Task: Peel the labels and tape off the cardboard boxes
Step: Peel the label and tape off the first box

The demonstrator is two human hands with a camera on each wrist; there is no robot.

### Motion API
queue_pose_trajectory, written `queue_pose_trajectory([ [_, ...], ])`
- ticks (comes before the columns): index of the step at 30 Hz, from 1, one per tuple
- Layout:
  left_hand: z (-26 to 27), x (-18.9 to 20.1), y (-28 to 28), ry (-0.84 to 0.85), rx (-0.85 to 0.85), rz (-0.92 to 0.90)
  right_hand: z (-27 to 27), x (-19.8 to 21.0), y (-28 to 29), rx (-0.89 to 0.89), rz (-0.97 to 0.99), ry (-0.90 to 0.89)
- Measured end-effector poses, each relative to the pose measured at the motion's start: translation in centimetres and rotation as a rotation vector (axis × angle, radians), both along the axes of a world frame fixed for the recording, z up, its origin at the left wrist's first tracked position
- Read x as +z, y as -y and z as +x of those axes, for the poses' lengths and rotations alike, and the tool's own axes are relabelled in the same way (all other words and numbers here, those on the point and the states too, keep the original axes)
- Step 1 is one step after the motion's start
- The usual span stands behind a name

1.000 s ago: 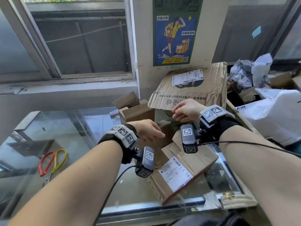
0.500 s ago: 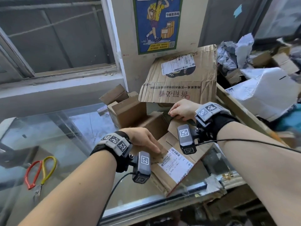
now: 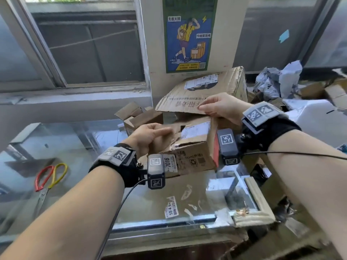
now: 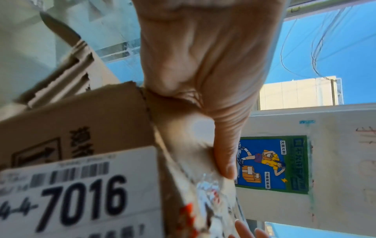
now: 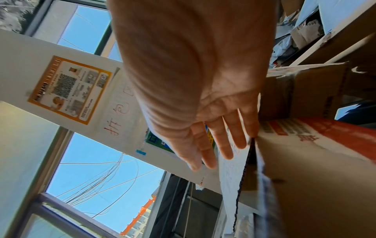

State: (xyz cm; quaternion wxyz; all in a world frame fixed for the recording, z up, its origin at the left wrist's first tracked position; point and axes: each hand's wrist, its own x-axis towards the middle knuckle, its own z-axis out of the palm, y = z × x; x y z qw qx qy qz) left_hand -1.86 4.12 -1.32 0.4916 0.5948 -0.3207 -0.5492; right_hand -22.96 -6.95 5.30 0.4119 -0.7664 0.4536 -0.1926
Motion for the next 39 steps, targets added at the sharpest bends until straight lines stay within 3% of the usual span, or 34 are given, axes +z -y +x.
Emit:
queue_pose_trajectory([
  [4, -1.1, 1.8, -0.4, -0.257, 0.063, 0.082, -0.9, 1.7, -1.6, 0.026, -0.027, 0.044],
  [8, -1.0, 4.3, -0.1, -0.315, -0.01, 0.306, -1.4, 3.0, -3.2, 0.106, -0.01, 0.003],
  [15, -0.7, 6.9, -0.8, -0.104, -0.003, 0.408, -0.9, 3.1, -5.0, 0.264, 0.057, -0.078],
  [18, -0.4, 6.8, -1.0, -0.018, 0.034, 0.401, 0.3, 1.9, -4.8, 0.246, 0.018, -0.144],
  [22, -0.1, 4.7, -0.3, 0.304, 0.256, 0.125, 1.6, -0.9, -4.0, 0.205, 0.013, -0.201],
  [28, 0.3, 1.9, -0.7, 0.281, 0.319, -0.042, 3.1, -3.1, -4.0, 0.254, -0.012, -0.299],
  [35, 0.3, -4.2, -1.6, 0.426, 0.289, 0.053, 4.7, -7.5, -4.7, 0.269, -0.046, -0.433],
  [39, 0.3, -6.7, -2.3, 0.666, 0.187, 0.109, 5.3, -10.2, -5.0, 0.235, -0.026, -0.463],
])
